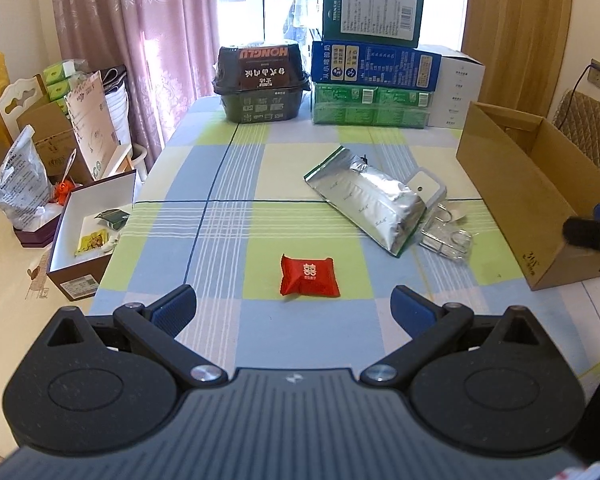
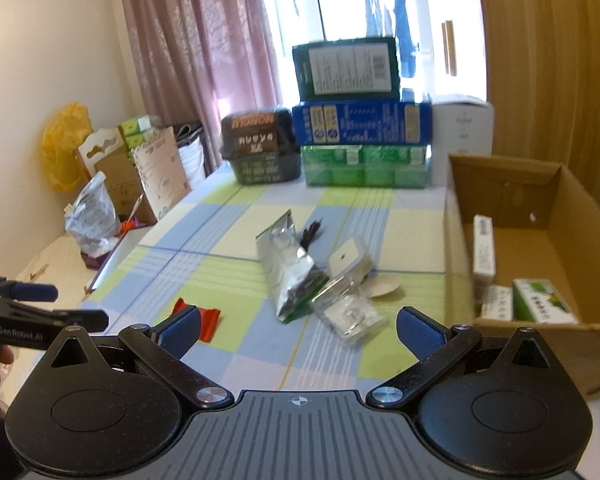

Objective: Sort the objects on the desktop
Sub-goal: 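Withdraw both tools from the cardboard box back over the table, then grasp the red candy packet with the left tool while the right tool grasps the clear plastic holder, then lift the candy packet and plastic holder off the table with both tools, then carry both held items over the cardboard box with both tools, then open both tools to drop the candy and plastic holder into the cardboard box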

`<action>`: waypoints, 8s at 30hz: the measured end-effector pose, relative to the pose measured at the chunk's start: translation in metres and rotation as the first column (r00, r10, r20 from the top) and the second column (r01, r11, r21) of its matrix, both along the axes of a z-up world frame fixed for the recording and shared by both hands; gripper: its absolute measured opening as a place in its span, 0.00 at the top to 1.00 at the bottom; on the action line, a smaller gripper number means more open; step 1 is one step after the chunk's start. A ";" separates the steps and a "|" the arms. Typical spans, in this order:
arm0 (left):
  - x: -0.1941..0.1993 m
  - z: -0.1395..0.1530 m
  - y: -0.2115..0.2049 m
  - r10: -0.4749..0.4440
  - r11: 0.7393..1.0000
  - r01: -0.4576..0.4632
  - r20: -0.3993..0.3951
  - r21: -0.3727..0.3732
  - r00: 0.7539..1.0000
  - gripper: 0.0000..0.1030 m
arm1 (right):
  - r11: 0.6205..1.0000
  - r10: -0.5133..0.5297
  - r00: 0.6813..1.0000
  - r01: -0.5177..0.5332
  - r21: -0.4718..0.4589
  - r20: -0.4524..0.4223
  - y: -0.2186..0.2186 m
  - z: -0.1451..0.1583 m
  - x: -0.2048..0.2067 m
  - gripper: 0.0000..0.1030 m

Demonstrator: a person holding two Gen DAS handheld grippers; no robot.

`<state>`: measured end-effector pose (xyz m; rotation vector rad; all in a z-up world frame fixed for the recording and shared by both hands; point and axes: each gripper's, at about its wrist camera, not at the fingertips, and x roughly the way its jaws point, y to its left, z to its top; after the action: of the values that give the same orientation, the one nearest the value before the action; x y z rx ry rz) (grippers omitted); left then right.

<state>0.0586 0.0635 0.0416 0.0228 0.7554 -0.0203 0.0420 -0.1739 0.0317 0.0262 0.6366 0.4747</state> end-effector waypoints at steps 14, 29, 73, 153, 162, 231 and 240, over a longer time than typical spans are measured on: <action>0.065 -0.057 0.005 -0.051 0.999 0.051 -0.037 -0.005 0.998 0.01 | 0.989 0.057 0.998 -0.062 -0.135 -0.040 0.030 -0.072 0.069 0.21; 0.114 -0.108 -0.007 -0.098 0.995 0.099 -0.068 0.005 0.993 0.02 | 0.950 0.080 0.994 -0.097 -0.297 -0.068 0.044 -0.123 0.117 0.40; 0.107 -0.126 -0.049 -0.216 0.975 0.220 -0.095 0.033 0.972 0.57 | 0.980 0.083 0.990 -0.101 -0.174 -0.112 0.039 -0.110 0.093 0.67; 0.051 -0.064 -0.073 -0.155 0.984 0.154 -0.012 -0.091 0.988 0.63 | 0.986 -0.002 0.998 0.012 -0.166 0.059 0.004 -0.044 0.015 0.73; 0.019 -0.023 -0.088 -0.142 0.982 0.142 0.015 -0.122 0.990 0.63 | 0.992 -0.036 0.993 0.049 -0.117 0.115 -0.015 -0.001 -0.012 0.73; 0.114 -0.003 -0.276 -0.402 0.910 0.408 0.084 -0.077 0.912 0.45 | 0.963 -0.266 0.962 0.268 -0.033 0.055 -0.196 0.008 0.085 0.73; 0.103 -0.002 -0.254 -0.358 0.926 0.366 0.088 -0.093 0.929 0.41 | 0.956 -0.291 0.956 0.292 -0.016 0.050 -0.200 0.015 0.075 0.63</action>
<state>0.1620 -0.1904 0.0392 0.0601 0.6707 -0.4123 0.1168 -0.3738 0.0471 0.0852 0.5800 0.1818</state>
